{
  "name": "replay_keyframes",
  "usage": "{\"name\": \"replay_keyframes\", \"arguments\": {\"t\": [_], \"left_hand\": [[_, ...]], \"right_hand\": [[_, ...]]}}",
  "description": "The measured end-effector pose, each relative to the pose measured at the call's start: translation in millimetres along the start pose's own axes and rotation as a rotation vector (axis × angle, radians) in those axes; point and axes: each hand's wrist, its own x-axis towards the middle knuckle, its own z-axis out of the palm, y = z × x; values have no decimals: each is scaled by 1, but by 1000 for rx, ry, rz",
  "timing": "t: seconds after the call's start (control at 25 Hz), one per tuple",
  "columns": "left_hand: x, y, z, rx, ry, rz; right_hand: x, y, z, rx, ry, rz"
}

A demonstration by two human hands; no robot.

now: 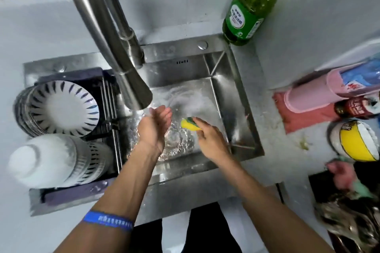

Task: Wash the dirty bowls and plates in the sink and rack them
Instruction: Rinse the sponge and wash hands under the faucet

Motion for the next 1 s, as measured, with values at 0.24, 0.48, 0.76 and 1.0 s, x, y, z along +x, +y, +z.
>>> {"name": "replay_keyframes", "arguments": {"t": [0.24,0.48,0.76,1.0], "left_hand": [[-7,52,-39,-317,-339,-105],[-5,48,-48,-343,-251,-130],[-6,35,-43,313,-80,-28],[-3,14,-19,220,-54,-58]], "right_hand": [[28,-142,47,-46,71,-362],[36,-150,36,-36,-33,-166],[29,-118,17,83,83,-25],[36,-76,-5,312,13,208]]}}
